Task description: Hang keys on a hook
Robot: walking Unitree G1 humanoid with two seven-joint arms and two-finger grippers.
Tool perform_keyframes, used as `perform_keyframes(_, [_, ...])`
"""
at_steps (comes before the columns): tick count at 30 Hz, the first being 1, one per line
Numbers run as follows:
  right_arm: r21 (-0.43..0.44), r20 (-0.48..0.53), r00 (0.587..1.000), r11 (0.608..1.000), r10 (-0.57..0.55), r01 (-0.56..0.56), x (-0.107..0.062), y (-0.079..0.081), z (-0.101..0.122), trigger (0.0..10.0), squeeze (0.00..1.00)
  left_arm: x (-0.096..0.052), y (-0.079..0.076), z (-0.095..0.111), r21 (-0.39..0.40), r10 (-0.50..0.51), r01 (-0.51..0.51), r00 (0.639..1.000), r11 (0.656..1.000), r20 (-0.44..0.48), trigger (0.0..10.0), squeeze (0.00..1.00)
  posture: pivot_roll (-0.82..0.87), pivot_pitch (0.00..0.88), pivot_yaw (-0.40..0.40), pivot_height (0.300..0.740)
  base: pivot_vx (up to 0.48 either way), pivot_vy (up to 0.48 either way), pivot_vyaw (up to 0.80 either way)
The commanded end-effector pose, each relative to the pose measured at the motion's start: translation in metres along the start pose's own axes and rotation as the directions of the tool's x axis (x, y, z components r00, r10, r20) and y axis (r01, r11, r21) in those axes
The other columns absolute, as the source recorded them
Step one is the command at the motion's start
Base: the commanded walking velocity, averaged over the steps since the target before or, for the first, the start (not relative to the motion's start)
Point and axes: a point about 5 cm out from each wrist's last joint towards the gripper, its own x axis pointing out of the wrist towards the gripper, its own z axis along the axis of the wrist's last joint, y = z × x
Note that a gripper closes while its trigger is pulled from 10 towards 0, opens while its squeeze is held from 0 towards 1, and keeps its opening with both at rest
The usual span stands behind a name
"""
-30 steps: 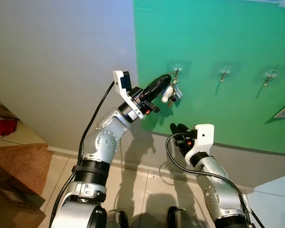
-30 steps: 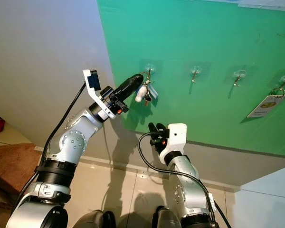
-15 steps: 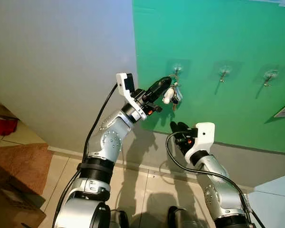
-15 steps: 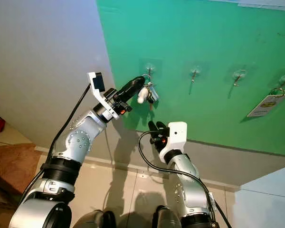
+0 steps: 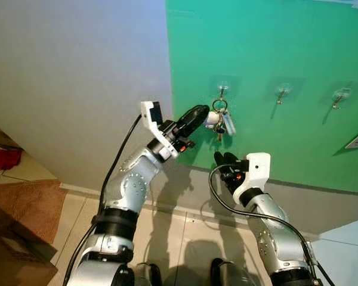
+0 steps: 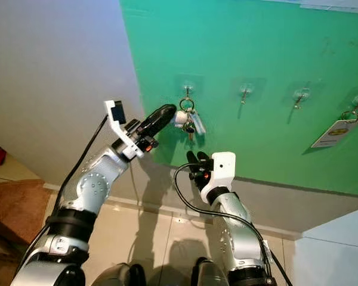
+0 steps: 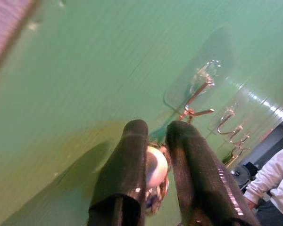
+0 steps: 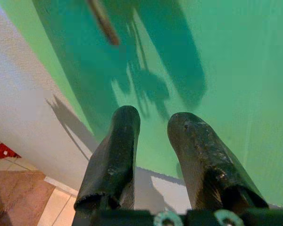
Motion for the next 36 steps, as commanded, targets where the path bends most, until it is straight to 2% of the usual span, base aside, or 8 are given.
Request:
perform_keyframes(1, [0.008,-0.012,1.000,1.000,-0.003,0.003,0.000,-0.001,-0.001,10.0,0.00,-0.002,-0.003,0.003,0.011,-0.022,0.022,1.000,1.000,-0.002,10.0,1.00,-0.01,0.132,0.048,0.740,0.000,0.000,0.00])
perform_keyframes(12, [-0.008,-0.053,0.999,1.000,0.005,-0.006,-0.003,-0.008,-0.010,10.0,0.00,-0.041,0.006,0.007,0.134,0.090,-0.087,0.996,0.987,-0.015,10.0,1.00,-0.01,0.113,0.033,0.740,0.000,0.000,0.00])
perform_keyframes(13, [-0.019,-0.083,0.997,1.000,-0.007,0.005,-0.005,-0.012,-0.017,10.0,0.00,-0.051,0.014,0.001,0.160,0.166,-0.159,0.986,0.974,-0.030,10.0,0.07,-0.02,0.107,0.032,0.740,0.000,0.000,0.00])
perform_keyframes(18, [-0.049,-0.202,0.977,0.997,-0.073,0.065,-0.016,-0.034,-0.048,10.0,0.00,-0.090,0.042,-0.027,0.182,0.398,-0.378,0.913,0.908,-0.087,10.0,0.00,-0.01,0.080,0.022,0.740,0.000,0.000,0.00])
perform_keyframes(28, [-0.138,-0.495,0.819,0.957,-0.289,0.254,-0.073,-0.083,-0.114,10.0,0.00,-0.177,0.076,-0.081,0.306,0.738,-0.672,0.606,0.674,-0.296,10.0,0.00,0.00,0.050,0.006,0.740,0.000,0.000,0.00])
perform_keyframes(29, [-0.163,-0.548,0.765,0.940,-0.339,0.300,-0.089,-0.091,-0.126,10.0,0.00,-0.200,0.082,-0.090,0.367,0.810,-0.727,0.474,0.581,-0.344,10.0,0.00,-0.01,0.041,0.009,0.740,0.000,0.000,0.00])
perform_keyframes(30, [-0.163,-0.548,0.765,0.940,-0.339,0.300,-0.089,-0.091,-0.126,10.0,0.00,-0.200,0.082,-0.090,0.367,0.810,-0.727,0.474,0.581,-0.344,10.0,0.00,-0.01,0.041,0.009,0.740,0.000,0.000,0.00])
perform_keyframes(36, [-0.212,-0.671,0.609,0.896,-0.423,0.390,-0.133,-0.103,-0.151,10.0,0.00,-0.251,0.081,-0.108,0.468,0.881,-0.786,0.195,0.404,-0.431,10.0,0.00,-0.01,0.039,0.018,0.740,0.000,0.000,0.00])
